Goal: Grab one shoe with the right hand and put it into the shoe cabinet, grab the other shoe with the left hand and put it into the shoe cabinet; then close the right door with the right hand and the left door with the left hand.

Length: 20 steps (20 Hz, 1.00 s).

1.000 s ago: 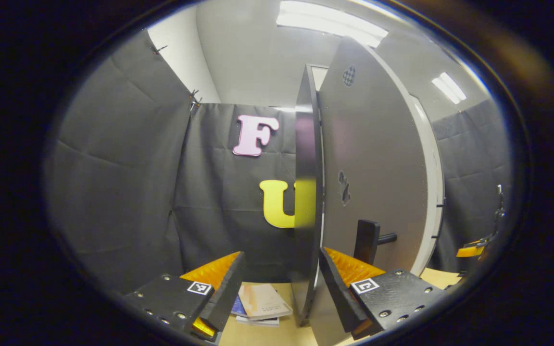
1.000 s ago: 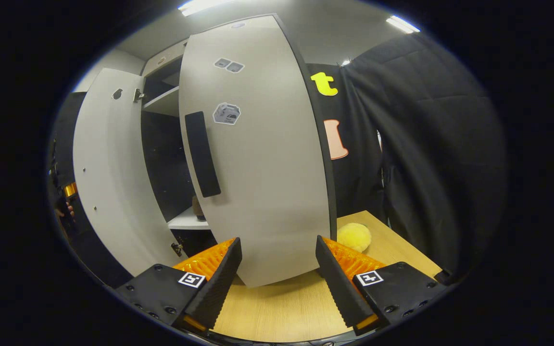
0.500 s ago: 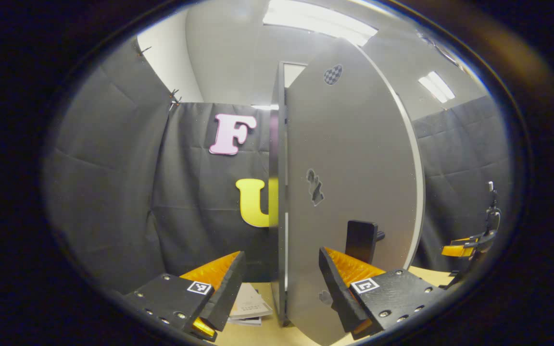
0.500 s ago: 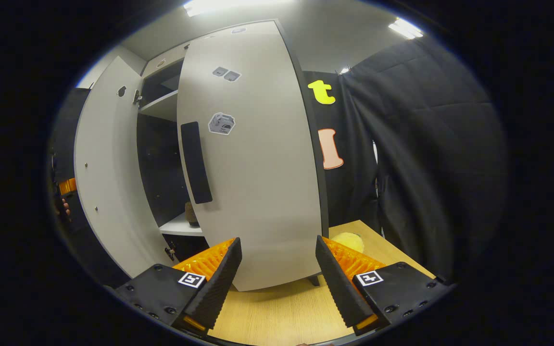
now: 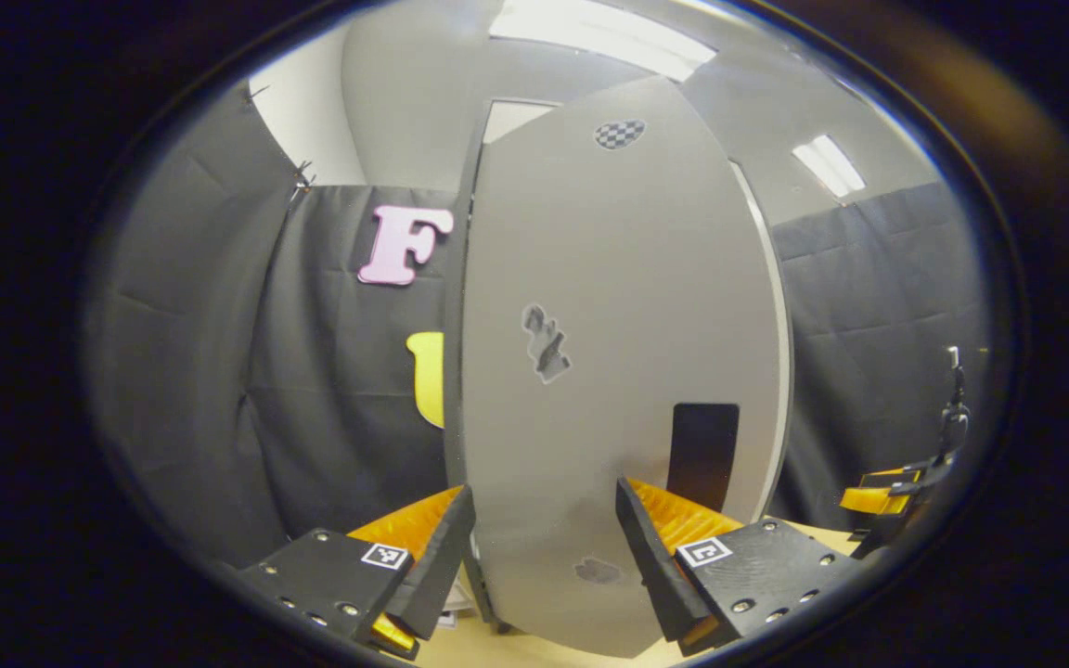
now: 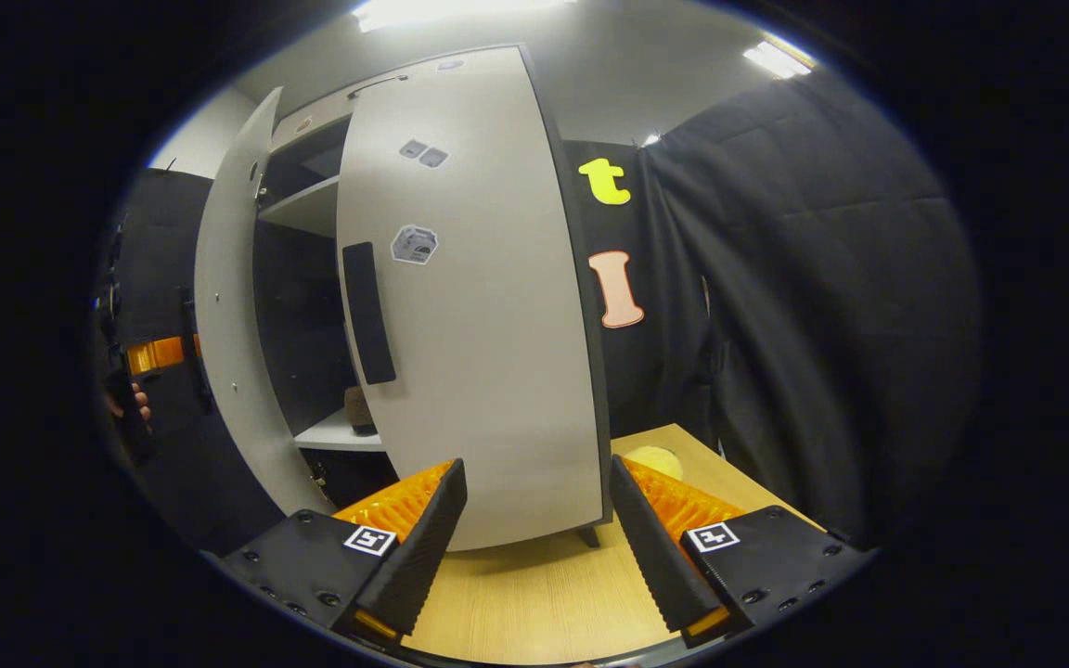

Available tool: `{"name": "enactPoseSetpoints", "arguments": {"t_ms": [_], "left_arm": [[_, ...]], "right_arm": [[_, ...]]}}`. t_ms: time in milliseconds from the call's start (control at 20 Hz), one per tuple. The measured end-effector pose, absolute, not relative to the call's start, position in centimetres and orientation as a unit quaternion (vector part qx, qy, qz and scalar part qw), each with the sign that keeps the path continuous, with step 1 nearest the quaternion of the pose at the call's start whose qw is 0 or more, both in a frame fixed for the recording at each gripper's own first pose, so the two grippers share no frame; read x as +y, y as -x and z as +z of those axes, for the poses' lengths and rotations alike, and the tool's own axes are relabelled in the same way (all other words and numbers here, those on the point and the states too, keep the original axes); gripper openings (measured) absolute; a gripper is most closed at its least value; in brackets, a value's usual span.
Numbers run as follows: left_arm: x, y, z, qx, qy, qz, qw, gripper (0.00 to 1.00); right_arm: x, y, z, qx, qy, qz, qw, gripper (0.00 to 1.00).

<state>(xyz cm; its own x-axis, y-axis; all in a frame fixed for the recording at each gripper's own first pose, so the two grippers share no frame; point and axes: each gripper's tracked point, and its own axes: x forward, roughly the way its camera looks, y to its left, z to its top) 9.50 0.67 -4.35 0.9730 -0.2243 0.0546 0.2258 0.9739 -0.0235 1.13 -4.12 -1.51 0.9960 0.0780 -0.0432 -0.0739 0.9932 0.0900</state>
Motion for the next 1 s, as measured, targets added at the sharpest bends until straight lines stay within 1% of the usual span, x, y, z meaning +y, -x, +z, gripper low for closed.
{"name": "enactPoseSetpoints", "arguments": {"t_ms": [150,300,350,600,650,700,800,850,900,1000], "left_arm": [[-1.3,-10.3,-6.2,-0.002,0.045,-0.108,0.993,0.89],[-0.5,-10.0,-7.9,0.015,0.068,-0.092,0.993,0.89],[-0.1,-9.6,-8.5,0.021,0.067,-0.083,0.994,0.82],[2.1,-7.4,-10.9,0.041,0.07,-0.039,0.996,0.95],[2.4,-6.8,-11.3,0.043,0.07,-0.033,0.996,0.96],[2.6,-6.4,-11.5,0.045,0.068,-0.026,0.996,0.96],[3.2,-5.6,-12.2,0.052,0.056,-0.009,0.997,0.88],[3.4,-5.1,-12.4,0.055,0.048,-0.006,0.997,0.88],[3.5,-4.9,-12.6,0.058,0.039,-0.003,0.998,0.94],[3.4,-5.1,-12.3,0.058,0.017,0.002,0.998,0.9]], "right_arm": [[-5.1,-0.8,-1.1,0.018,-0.048,0.023,0.998,0.98],[-5.8,-0.3,-0.9,0.011,-0.055,0.014,0.998,0.98],[-5.9,-0.3,-0.7,0.01,-0.057,0.013,0.998,0.98],[-5.3,-0.9,1.0,-0.006,-0.055,0.023,0.998,0.98],[-5.1,-1.1,1.5,-0.01,-0.053,0.028,0.998,0.98],[-4.9,-1.3,2.0,-0.015,-0.05,0.032,0.998,0.98],[-4.5,-1.7,3.2,-0.024,-0.045,0.04,0.998,0.98],[-4.3,-2.0,3.9,-0.028,-0.043,0.044,0.998,0.98],[-4.1,-2.2,4.7,-0.035,-0.042,0.047,0.997,0.98],[-3.8,-2.8,6.6,-0.051,-0.037,0.055,0.997,0.98]]}}
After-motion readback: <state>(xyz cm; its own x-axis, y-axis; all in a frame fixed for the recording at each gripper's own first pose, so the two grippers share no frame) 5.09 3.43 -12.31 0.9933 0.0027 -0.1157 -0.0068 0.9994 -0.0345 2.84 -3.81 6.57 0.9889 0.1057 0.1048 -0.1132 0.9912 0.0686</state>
